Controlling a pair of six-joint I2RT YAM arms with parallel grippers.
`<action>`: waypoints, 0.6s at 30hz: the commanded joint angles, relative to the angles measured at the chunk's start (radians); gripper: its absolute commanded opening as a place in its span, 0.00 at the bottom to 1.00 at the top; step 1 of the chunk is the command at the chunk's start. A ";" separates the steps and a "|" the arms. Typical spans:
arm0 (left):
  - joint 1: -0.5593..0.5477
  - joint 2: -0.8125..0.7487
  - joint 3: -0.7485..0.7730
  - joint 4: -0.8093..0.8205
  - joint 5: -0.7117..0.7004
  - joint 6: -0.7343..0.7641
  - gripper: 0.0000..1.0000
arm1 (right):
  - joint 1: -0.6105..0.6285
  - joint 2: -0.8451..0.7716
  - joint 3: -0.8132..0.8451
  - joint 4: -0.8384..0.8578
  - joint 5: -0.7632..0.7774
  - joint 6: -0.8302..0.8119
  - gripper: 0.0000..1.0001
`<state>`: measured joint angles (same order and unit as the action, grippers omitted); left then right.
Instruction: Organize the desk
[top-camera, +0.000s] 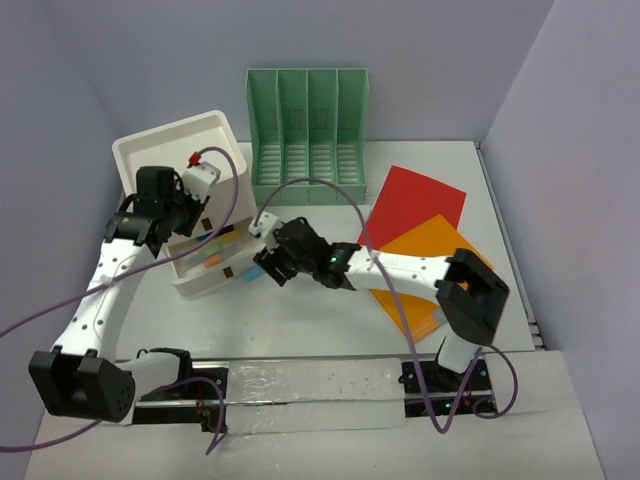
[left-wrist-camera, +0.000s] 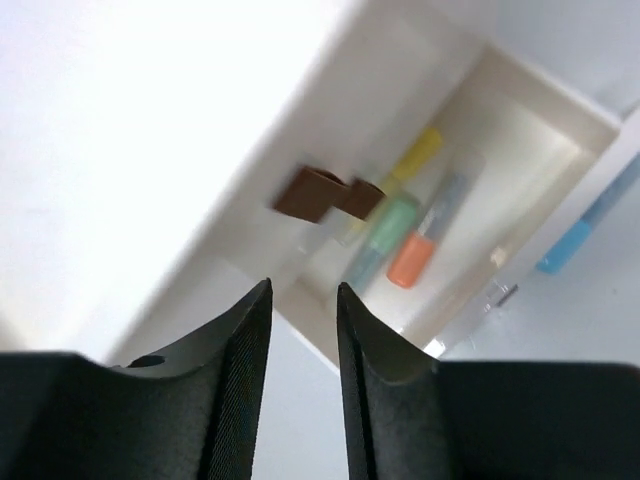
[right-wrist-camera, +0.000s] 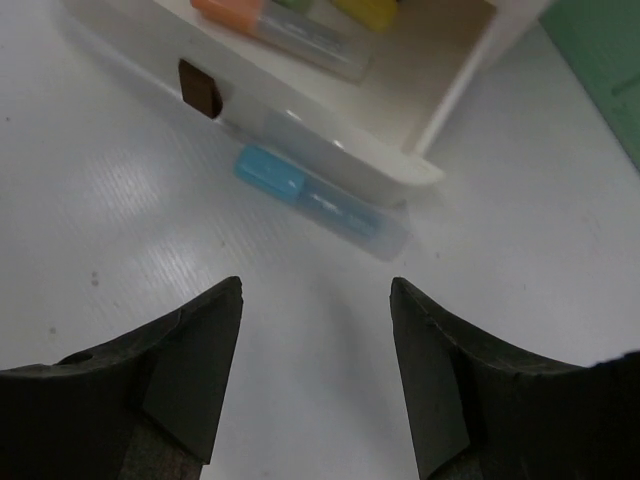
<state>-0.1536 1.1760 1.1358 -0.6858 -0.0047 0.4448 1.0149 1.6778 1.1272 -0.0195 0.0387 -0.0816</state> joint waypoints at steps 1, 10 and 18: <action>0.029 -0.079 0.092 0.022 -0.050 -0.050 0.42 | 0.019 0.147 0.140 -0.128 -0.020 -0.148 0.70; 0.071 -0.110 0.053 0.002 -0.028 -0.054 0.43 | 0.001 0.198 0.175 -0.094 -0.060 -0.150 0.78; 0.072 -0.107 0.048 0.002 -0.018 -0.055 0.43 | -0.059 0.256 0.179 -0.067 -0.177 -0.104 0.79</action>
<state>-0.0883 1.0771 1.1789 -0.6930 -0.0387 0.4051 0.9979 1.9037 1.2578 -0.1060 -0.0702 -0.2131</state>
